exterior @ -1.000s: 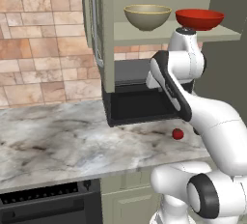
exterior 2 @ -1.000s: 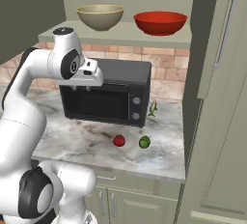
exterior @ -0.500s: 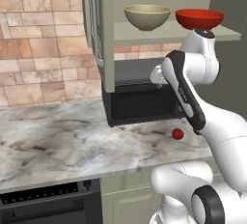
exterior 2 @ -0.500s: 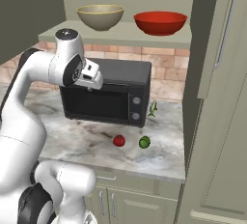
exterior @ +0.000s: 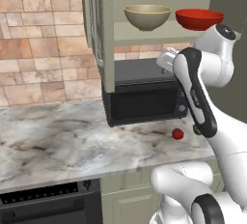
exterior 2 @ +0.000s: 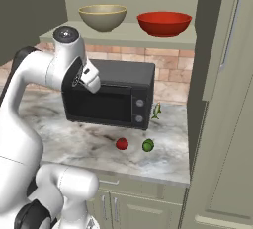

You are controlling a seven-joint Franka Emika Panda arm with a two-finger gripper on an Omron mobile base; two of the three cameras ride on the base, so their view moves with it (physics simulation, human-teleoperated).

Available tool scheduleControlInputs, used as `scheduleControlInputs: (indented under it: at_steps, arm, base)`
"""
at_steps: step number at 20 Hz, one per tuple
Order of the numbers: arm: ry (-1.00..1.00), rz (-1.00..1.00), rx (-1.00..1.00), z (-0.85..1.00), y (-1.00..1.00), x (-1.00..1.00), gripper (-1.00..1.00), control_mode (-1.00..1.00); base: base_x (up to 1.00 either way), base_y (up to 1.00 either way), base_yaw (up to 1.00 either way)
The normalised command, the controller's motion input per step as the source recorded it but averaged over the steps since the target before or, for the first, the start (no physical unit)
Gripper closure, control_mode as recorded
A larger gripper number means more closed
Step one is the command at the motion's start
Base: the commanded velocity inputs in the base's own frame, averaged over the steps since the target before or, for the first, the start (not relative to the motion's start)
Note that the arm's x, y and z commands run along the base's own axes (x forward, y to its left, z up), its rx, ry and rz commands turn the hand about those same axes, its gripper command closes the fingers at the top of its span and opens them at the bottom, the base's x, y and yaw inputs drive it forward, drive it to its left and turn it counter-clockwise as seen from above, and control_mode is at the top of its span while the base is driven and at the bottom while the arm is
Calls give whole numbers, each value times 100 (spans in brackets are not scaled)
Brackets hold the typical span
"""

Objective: Pick both bowls and place them on the counter. Then place the avocado in one bowl and place the tomato in the other bowl.

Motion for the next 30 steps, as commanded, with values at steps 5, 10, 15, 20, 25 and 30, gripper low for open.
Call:
scheduleControlInputs:
  at_steps: [5,10,15,20,25,30]
  arm:
    - [0,-26,26,59,-1,-7,-100,-100]
    - [-3,-13,25,59,-3,-4,-100,-100]
    - [-10,-9,26,52,-4,0,-100,-100]
    - [-2,-16,28,42,-6,9,-100,-100]
    - [-1,-6,27,23,-8,30,-100,-100]
    - [-1,0,20,14,-1,54,-100,-100]
  base:
    - [0,0,0]
    - [0,0,0]
    - [0,0,0]
    - [0,0,0]
    - [0,0,0]
    - [0,0,0]
